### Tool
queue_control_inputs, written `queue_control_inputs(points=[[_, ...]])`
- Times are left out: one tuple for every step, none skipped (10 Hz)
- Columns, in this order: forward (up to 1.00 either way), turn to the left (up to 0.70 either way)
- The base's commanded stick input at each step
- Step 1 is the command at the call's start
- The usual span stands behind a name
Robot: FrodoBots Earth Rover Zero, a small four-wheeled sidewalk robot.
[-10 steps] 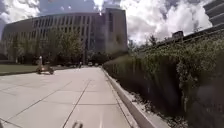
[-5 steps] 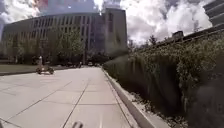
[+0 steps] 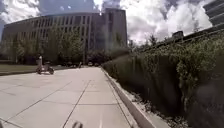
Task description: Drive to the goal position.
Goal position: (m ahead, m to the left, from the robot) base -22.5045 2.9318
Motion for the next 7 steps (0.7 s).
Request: queue_control_inputs(points=[[0.04,0.0],[0.04,0.0],[0.04,0.0],[0.04,0.0],[0.04,0.0],[0.05,0.0],[0.05,0.0]])
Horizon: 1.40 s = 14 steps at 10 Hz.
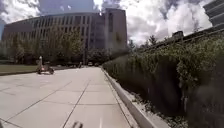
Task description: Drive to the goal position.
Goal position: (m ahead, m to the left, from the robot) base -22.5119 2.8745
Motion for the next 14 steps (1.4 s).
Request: queue_control_inputs(points=[[0.04,0.0],[0.05,0.0],[0.05,0.0],[0.04,0.0],[0.04,0.0],[0.03,0.0],[0.0,0.0],[0.0,0.0],[0.0,0.0],[-0.02,0.0],[-0.13,0.0],[-0.42,0.0],[-0.34,0.0],[0.04,0.0]])
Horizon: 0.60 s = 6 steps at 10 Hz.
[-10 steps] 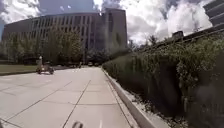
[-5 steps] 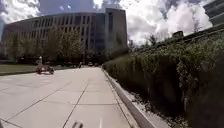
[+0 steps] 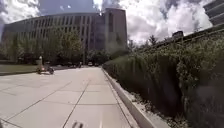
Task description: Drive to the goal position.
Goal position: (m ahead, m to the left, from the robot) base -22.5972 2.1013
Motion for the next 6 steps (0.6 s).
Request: queue_control_inputs(points=[[0.04,0.0],[0.04,0.0],[0.04,0.0],[0.04,0.0],[0.04,0.0],[0.04,0.0]])
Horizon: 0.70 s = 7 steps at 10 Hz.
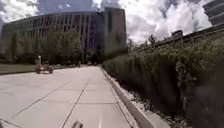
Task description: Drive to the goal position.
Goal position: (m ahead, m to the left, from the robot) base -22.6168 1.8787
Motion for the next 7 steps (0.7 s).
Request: queue_control_inputs(points=[[0.04,0.0],[0.04,0.0],[0.04,0.0],[0.04,0.0],[0.04,0.0],[0.04,0.0],[0.04,0.0]])
